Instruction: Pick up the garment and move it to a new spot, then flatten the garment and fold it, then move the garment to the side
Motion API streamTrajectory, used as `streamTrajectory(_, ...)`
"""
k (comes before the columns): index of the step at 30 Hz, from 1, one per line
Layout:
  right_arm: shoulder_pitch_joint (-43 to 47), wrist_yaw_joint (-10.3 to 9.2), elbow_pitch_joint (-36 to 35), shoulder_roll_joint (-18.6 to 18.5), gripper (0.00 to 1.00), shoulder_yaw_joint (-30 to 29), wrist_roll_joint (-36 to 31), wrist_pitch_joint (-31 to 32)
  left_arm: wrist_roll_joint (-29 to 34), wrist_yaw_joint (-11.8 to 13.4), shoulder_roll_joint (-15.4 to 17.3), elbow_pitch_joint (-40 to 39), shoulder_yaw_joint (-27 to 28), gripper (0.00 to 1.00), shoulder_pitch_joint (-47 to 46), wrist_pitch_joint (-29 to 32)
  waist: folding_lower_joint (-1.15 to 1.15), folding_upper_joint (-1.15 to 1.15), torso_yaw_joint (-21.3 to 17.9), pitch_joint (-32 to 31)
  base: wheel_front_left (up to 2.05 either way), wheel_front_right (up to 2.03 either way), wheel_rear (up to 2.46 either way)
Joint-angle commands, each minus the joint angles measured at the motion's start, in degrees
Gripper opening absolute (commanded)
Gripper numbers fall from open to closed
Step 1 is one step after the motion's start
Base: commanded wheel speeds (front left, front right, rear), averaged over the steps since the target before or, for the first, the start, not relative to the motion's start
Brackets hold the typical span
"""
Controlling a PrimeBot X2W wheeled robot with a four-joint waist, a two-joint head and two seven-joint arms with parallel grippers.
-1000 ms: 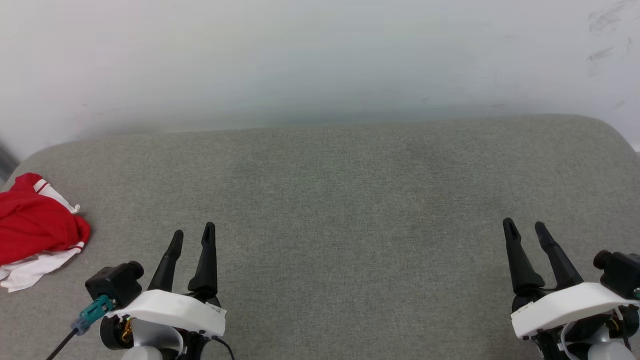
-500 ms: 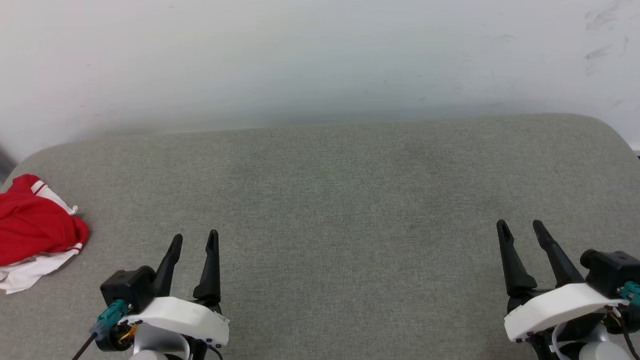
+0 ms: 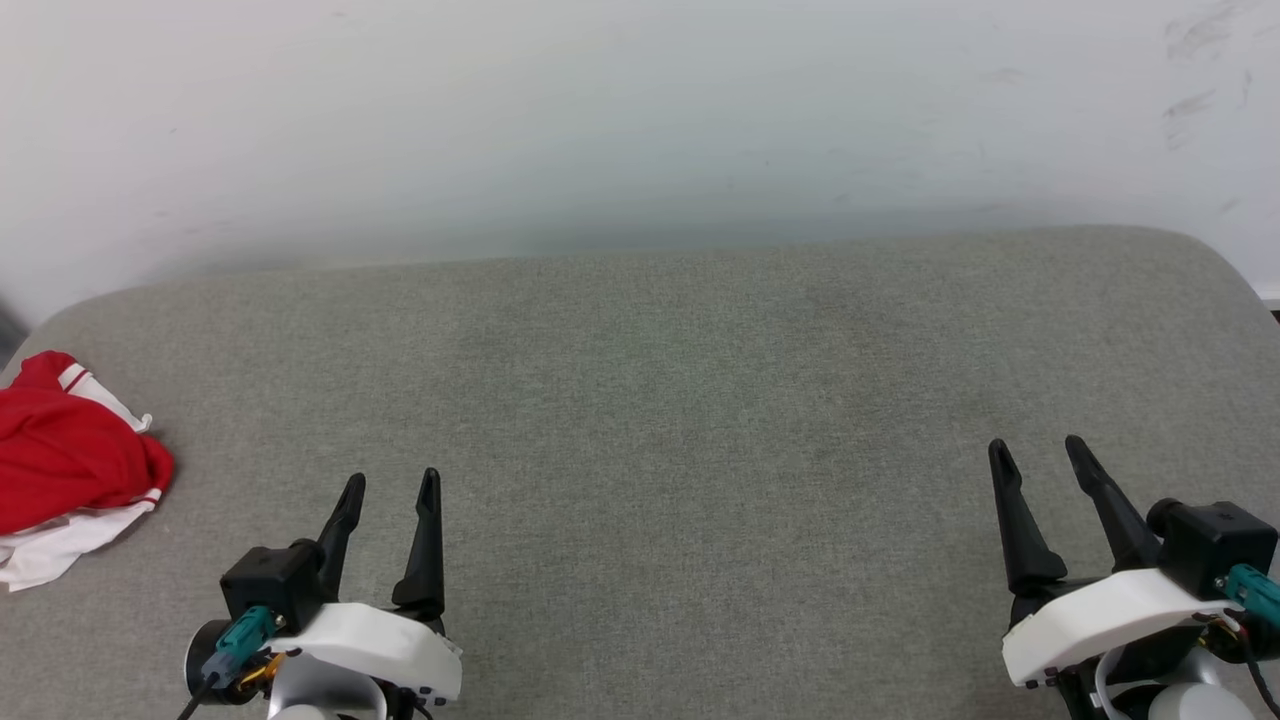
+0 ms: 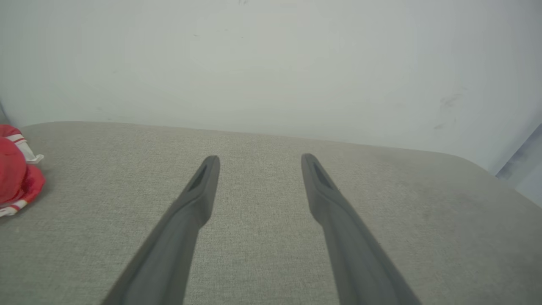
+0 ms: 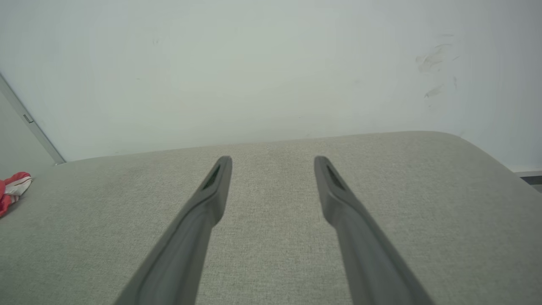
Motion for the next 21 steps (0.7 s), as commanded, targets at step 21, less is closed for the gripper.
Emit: streamTrajectory(21, 0.5, -0.01, -0.7, 0.6, 1.0, 0.4, -7.0, -1.1, 8.2, -0.3, -0.8, 1.9, -0.2, 1.0, -0.7, -2.6, 0.0, 0.0, -0.2, 0.0, 0.0, 0.0, 0.0)
